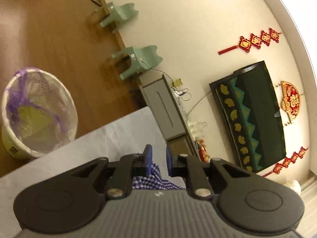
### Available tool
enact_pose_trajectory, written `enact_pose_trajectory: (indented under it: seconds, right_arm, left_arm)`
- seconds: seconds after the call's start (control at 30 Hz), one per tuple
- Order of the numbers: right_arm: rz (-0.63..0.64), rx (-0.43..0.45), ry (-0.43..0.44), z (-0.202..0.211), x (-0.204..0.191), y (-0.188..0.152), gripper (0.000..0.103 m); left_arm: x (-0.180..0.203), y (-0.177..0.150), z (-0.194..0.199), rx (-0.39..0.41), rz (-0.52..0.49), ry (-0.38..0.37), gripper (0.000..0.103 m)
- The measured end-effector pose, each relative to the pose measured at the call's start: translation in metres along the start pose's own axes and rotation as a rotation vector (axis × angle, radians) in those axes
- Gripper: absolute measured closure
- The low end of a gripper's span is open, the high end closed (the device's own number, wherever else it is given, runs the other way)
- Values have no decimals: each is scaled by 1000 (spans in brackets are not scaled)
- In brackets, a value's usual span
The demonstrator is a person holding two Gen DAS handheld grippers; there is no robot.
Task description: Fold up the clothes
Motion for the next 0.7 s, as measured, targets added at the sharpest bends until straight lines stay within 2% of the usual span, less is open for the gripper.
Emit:
enact_pose_trajectory:
  seconds: [0.07,0.1,0.13,0.17,0.2,0.4,0.63,0.7]
  right_arm:
    - [-36,-40,5,-14,12,-7,6]
    - [-18,-28,15,-15,12,-8,17]
    - [-4,-31,34,-15,9,-8,59]
    - [8,-38,56,-14,7,-7,82]
    - [20,-46,78,-13,4,-6,101]
    - [40,43,167,44,-3,11,102]
    - [-35,251,198,204,88,78,102]
    - [-62,313,136,263,135,89,102]
  left_arm:
    - [3,0,-3,-11,-5,-3,89]
    - [4,0,-4,-16,-10,-6,89]
    - [6,0,-5,-20,-18,-10,89]
    - [8,0,-5,-20,-28,-10,88]
    - [10,0,-4,-18,-39,-7,88]
    - [19,-3,0,3,-105,26,80]
    - [42,-20,2,-13,-221,30,77]
    - [50,-27,2,-20,-254,29,76]
Point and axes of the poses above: each gripper's, at about its wrist camera, not at the fingertips, and z roughly against the way its jaws point, x to its right, y to its top, the point moved 2 cm from there along -z, roughly the way its jaws point, and after that the axes turned 10 degrees about y, right-handed, at the moved point
